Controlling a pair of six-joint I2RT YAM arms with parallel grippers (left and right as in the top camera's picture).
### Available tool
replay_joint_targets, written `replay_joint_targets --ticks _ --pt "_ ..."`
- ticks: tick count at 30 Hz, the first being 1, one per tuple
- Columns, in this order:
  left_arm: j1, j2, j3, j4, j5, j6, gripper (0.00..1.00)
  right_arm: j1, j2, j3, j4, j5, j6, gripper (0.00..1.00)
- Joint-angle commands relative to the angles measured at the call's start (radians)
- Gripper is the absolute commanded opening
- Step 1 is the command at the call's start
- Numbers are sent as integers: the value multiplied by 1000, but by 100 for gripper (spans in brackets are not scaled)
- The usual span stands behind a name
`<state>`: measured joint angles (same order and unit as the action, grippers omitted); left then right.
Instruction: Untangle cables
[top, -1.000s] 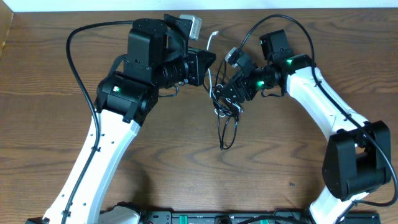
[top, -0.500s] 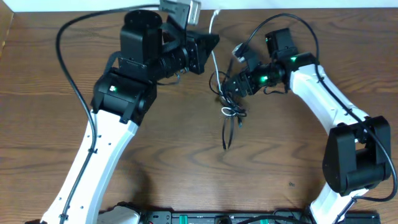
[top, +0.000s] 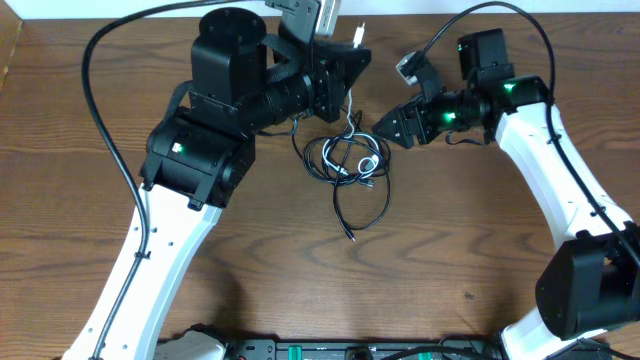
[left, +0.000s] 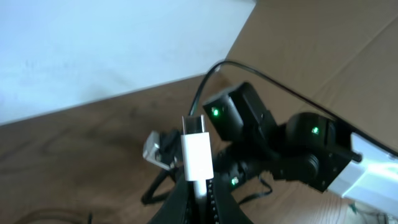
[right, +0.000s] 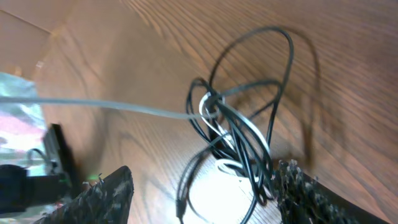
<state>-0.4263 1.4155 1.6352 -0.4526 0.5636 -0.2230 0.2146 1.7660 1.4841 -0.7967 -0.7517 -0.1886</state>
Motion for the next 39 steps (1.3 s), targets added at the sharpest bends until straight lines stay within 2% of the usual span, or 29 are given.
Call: replay_joint_targets --ticks 1,9,13,18,21,25,27,29,31,32,33,39 --pt "2 3 18 -50 8 59 7 23 9 -8 -5 76 -14 71" --pt "2 9 18 -139 -26 73 8 30 15 -8 -6 134 -3 70" --pt "1 36 15 -177 -25 73 7 28 15 -8 -4 217 71 69" --pt "-26 113 11 -200 -26 73 7 7 15 -8 -6 319 198 69" --pt "-44 175 11 -200 -26 94 8 0 15 -8 -12 338 220 69" --pt "-62 265 11 -198 -97 96 8 -6 15 -8 -22 343 222 69" --pt "-67 312 11 -193 -140 96 17 -13 15 -8 -28 343 222 69" --pt "-70 356 11 -190 -188 96 30 -19 15 -8 -33 343 222 69" --pt "-71 399 11 -190 -228 96 58 -22 15 -8 -34 343 222 69" --pt "-71 432 11 -192 -257 96 78 -22 15 -8 -34 343 222 69" --pt "-71 457 11 -197 -283 96 90 -23 15 -8 -34 343 222 69" --pt "-71 539 11 -244 -433 96 92 -23 15 -8 -35 343 222 69"
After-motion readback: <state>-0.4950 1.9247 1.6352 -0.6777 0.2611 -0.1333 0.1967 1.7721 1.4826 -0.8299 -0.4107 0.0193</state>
